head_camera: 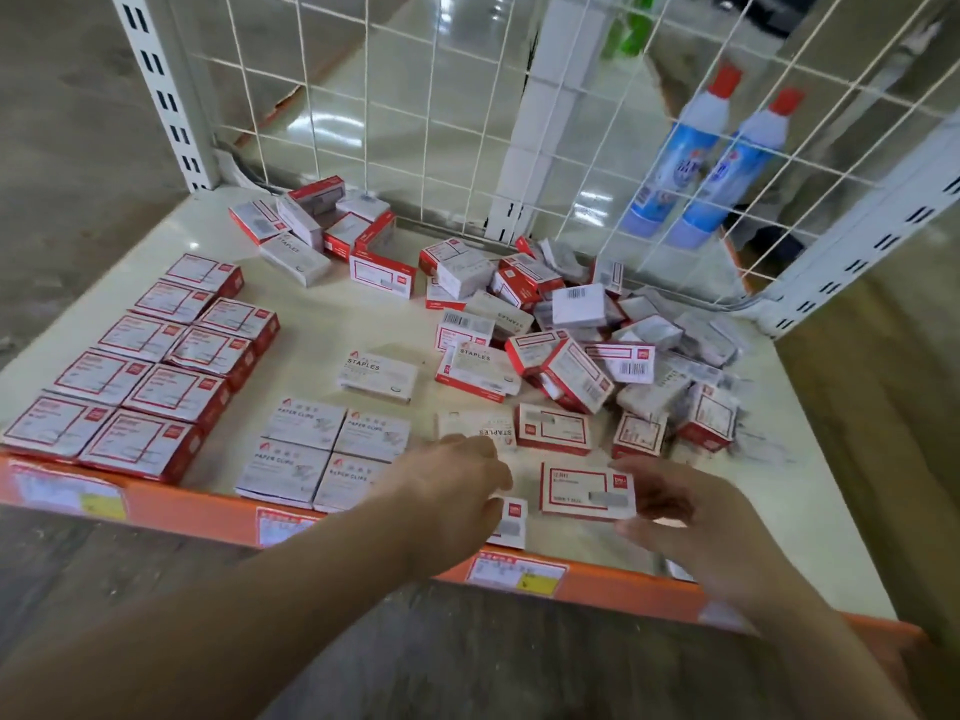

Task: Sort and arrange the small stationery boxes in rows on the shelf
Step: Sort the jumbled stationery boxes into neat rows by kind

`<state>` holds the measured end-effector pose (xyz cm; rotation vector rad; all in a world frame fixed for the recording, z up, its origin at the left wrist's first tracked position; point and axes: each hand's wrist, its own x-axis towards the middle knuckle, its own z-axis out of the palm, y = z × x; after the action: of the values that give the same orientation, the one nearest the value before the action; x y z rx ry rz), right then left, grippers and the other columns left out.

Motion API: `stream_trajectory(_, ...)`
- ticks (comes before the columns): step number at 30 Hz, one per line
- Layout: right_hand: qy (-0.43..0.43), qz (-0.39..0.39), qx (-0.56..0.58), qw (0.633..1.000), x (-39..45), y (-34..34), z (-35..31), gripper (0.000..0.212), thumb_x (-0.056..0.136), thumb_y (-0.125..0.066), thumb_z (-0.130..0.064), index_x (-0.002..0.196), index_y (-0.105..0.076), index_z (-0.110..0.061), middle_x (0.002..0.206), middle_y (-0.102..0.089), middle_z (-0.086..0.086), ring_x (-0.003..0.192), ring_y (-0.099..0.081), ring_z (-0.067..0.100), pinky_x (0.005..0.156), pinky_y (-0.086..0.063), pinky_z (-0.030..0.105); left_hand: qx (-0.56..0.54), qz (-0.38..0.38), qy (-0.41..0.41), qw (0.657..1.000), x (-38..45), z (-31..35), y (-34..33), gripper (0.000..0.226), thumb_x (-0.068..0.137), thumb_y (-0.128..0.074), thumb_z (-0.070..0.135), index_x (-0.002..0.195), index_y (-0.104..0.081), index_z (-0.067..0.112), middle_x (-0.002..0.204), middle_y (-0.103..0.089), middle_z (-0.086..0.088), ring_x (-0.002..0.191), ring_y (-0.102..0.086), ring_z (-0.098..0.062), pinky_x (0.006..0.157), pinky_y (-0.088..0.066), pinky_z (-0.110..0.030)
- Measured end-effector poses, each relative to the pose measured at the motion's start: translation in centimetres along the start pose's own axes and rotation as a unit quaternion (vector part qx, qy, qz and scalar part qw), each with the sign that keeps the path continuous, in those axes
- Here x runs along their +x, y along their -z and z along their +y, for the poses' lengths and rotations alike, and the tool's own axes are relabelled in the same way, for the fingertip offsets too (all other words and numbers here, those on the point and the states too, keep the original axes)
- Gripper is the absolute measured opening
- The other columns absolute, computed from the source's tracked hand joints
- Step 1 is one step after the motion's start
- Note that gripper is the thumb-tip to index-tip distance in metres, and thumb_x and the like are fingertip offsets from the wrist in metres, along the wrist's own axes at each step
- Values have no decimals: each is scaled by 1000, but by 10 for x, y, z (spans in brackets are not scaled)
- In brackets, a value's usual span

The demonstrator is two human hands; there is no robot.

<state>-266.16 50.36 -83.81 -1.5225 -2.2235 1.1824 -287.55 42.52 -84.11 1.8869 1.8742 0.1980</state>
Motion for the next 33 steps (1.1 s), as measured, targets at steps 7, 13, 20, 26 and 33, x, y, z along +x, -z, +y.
stream_trajectory(7,-19,-33,-36,999,-6,-9,7,42,75,-76,-24,92,-51,-54,104,-53,-29,93,-53,-5,75,-40,10,0,-29,-2,1000,4,6,-11,33,97,-39,31,127,-53,28,127,-52,7,113,-48,-14,93,-46,-30)
stream_trajectory(13,-20,-83,-74,994,3,-13,12,41,76,-75,-30,98,-49,-53,108,-48,-29,97,-50,-5,80,-42,11,-34,-24,5,999,6,4,-15,30,96,-42,34,122,-56,29,122,-55,11,110,-49,-11,89,-48,-27)
stream_trajectory(20,-2,-86,-86,993,9,-18,3,26,87,-60,-37,104,-48,-53,106,-48,-26,97,-50,-1,75,-42,10,-44,-13,0,999,4,4,-12,32,96,-42,34,126,-53,29,128,-52,10,117,-45,-9,95,-45,-27)
stream_trajectory(26,20,-107,-108,988,9,-25,-5,22,91,-56,-32,101,-49,-50,104,-49,-22,95,-46,-5,70,-36,4,-40,-19,-3,999,6,4,-13,34,96,-43,34,129,-51,29,126,-51,10,116,-44,-9,92,-47,-26)
stream_trajectory(33,-2,-119,-118,986,12,-25,-8,24,90,-57,-31,110,-56,-45,99,-49,-23,92,-48,-2,70,-34,7,-41,-7,-5,999,7,1,-17,34,95,-43,35,128,-50,33,123,-50,12,113,-44,-9,91,-47,-27)
